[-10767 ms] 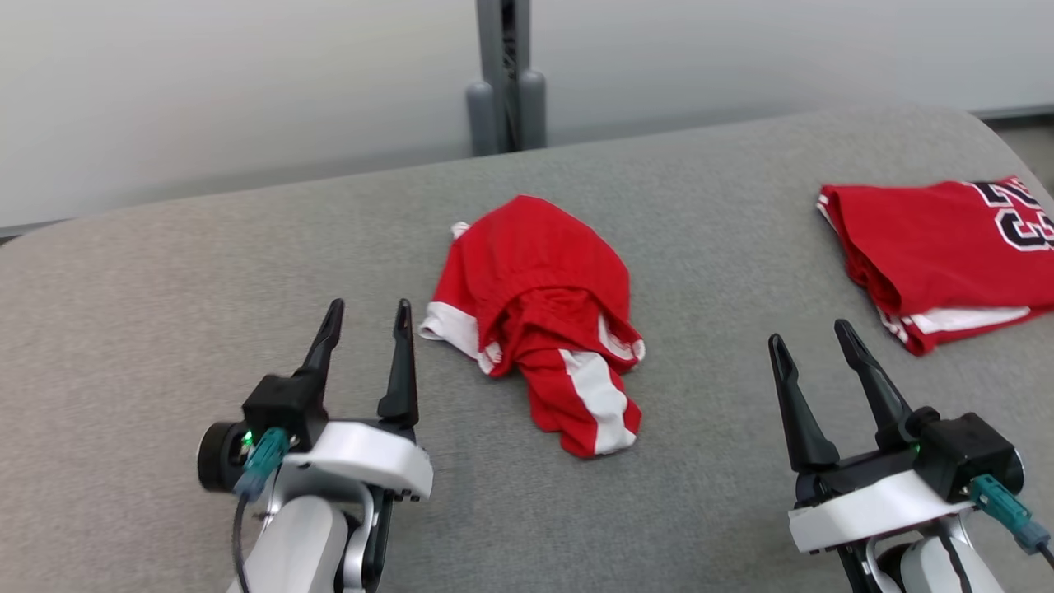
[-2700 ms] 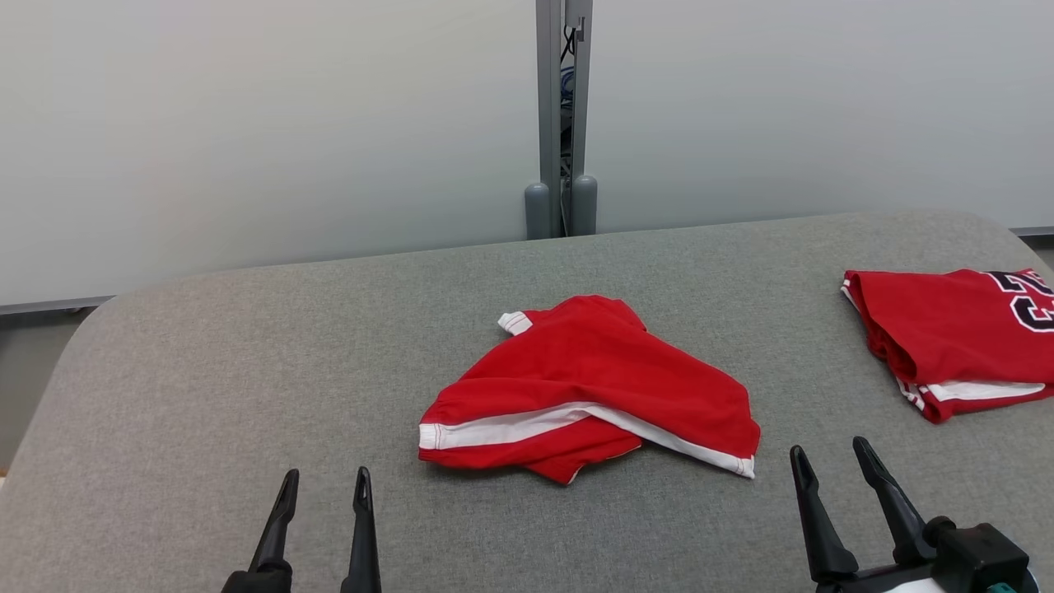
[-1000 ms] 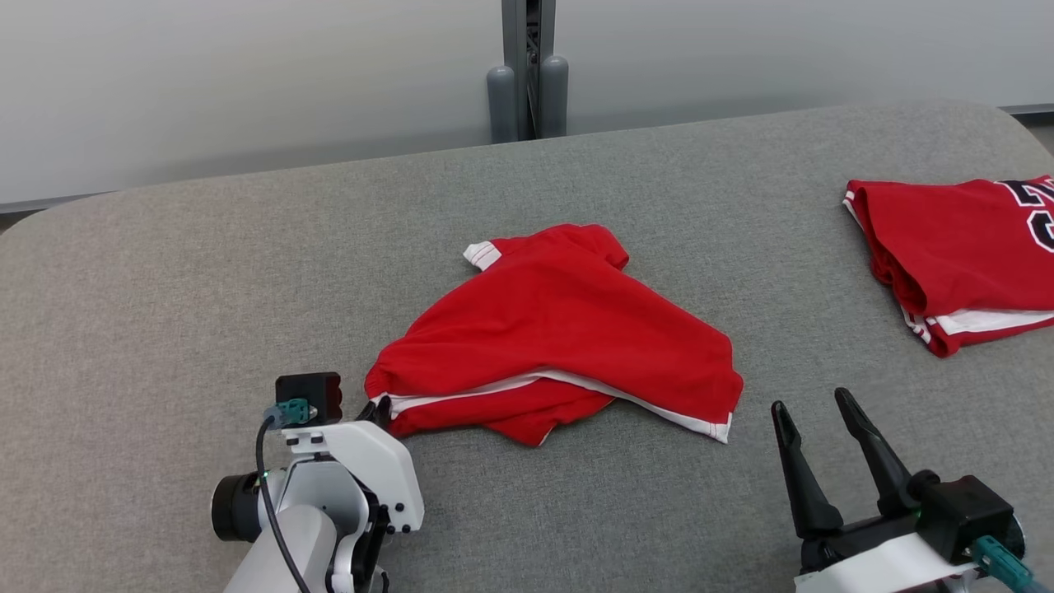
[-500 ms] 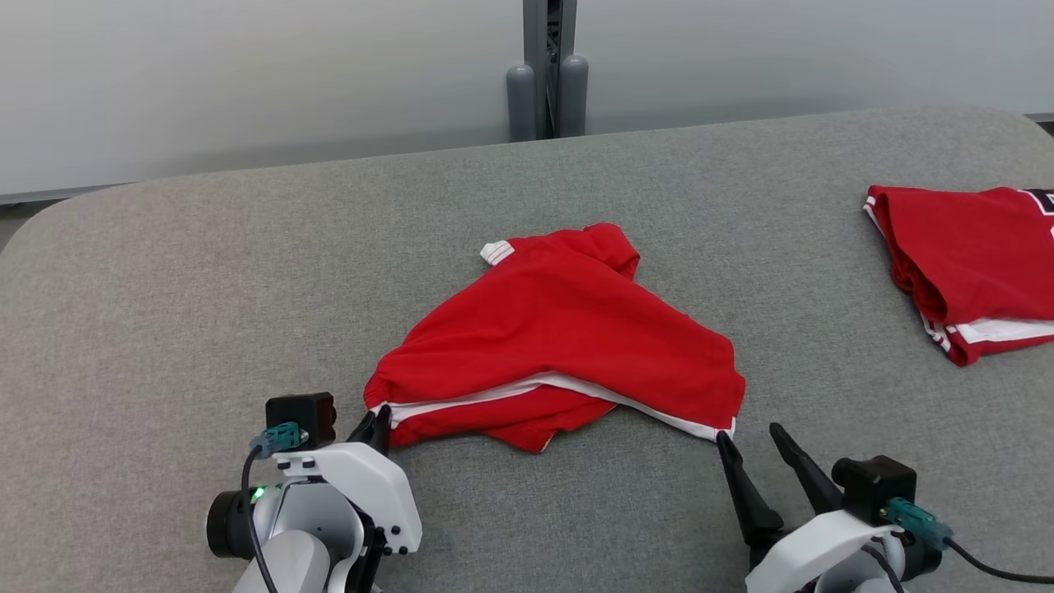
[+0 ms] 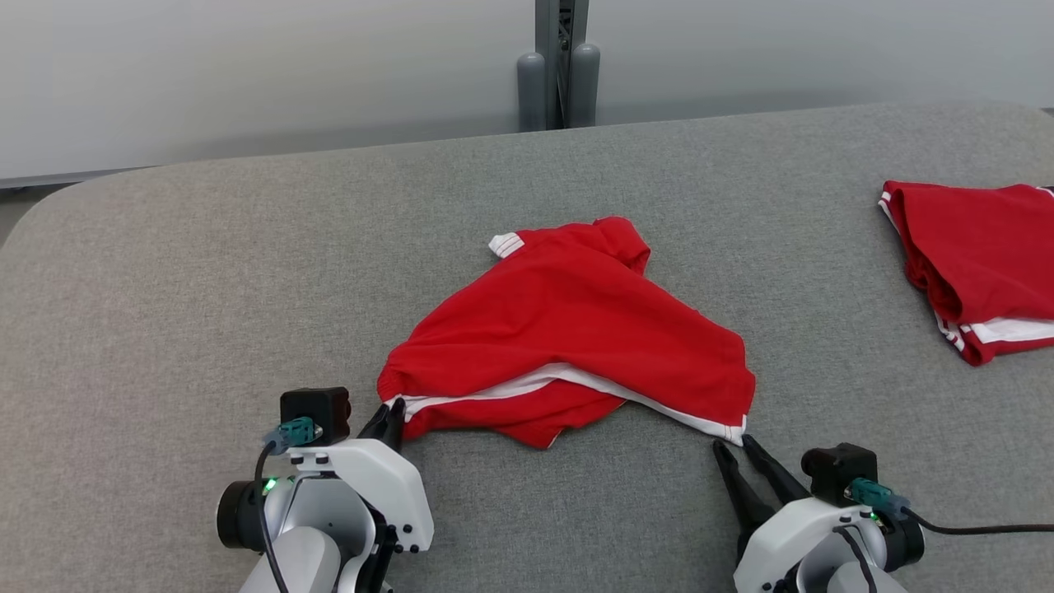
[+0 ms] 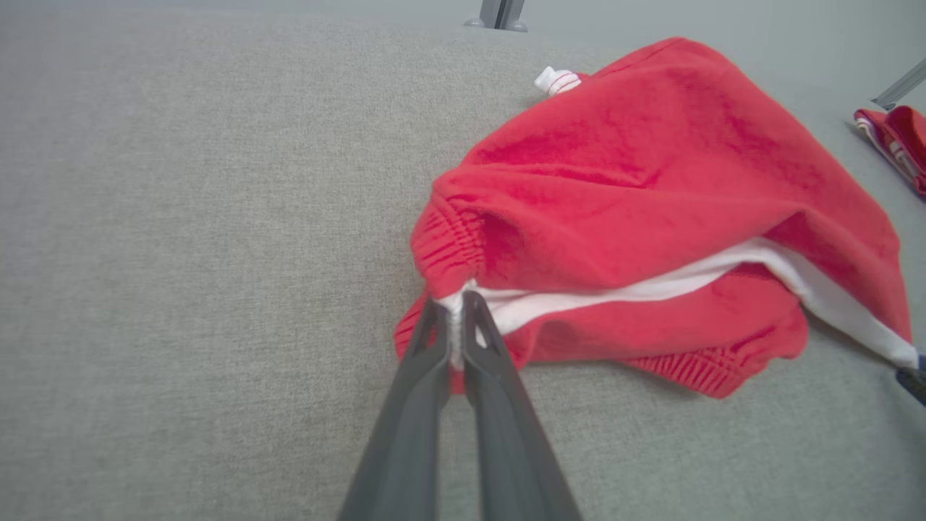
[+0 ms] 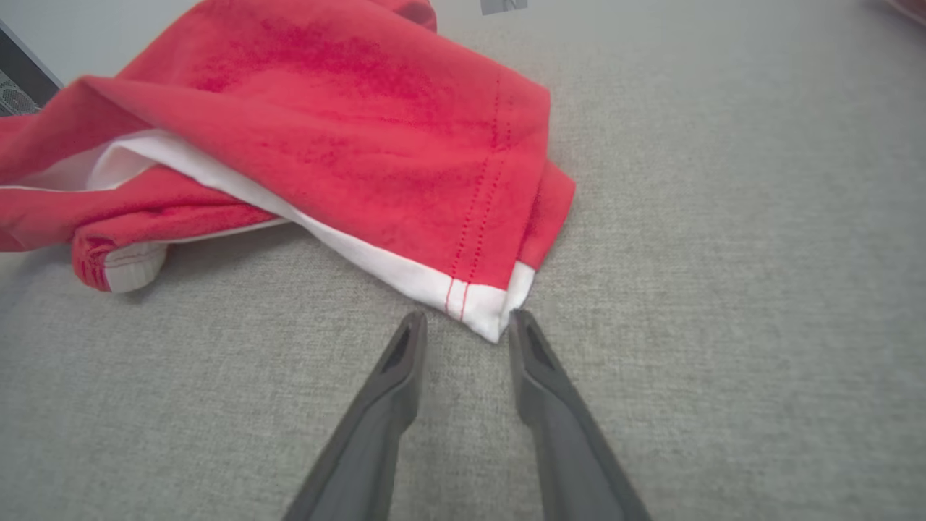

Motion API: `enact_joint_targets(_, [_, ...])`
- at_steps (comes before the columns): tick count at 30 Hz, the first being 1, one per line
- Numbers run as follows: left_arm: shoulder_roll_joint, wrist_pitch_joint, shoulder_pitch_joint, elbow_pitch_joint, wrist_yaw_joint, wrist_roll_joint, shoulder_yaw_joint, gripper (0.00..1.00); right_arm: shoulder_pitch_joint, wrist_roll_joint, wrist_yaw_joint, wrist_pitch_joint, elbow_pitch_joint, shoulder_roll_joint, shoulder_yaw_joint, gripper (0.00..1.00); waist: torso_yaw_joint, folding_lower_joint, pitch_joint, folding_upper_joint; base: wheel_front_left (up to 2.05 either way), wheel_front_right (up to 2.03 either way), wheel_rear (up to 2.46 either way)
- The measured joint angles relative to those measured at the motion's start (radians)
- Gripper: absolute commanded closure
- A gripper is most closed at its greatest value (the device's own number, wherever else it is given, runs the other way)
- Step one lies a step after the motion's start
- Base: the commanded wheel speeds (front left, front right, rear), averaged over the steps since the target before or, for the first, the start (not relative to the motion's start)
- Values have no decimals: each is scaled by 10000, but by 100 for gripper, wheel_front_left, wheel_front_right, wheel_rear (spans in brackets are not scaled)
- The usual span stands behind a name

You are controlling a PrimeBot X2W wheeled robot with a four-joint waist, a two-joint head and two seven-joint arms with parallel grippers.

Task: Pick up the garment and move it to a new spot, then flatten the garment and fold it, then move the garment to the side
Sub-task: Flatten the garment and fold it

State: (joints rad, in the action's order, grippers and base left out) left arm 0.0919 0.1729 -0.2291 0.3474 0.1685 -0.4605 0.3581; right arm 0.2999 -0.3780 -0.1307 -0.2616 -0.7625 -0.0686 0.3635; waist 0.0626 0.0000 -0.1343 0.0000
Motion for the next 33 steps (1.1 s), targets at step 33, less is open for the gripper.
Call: enact_joint_targets(33, [1921, 35, -1833, -5914, -2253, -1563, -834, 100, 914, 825, -2, 0, 7302, -1925, -2867, 100, 362, 0, 1466, 0, 0, 0, 0])
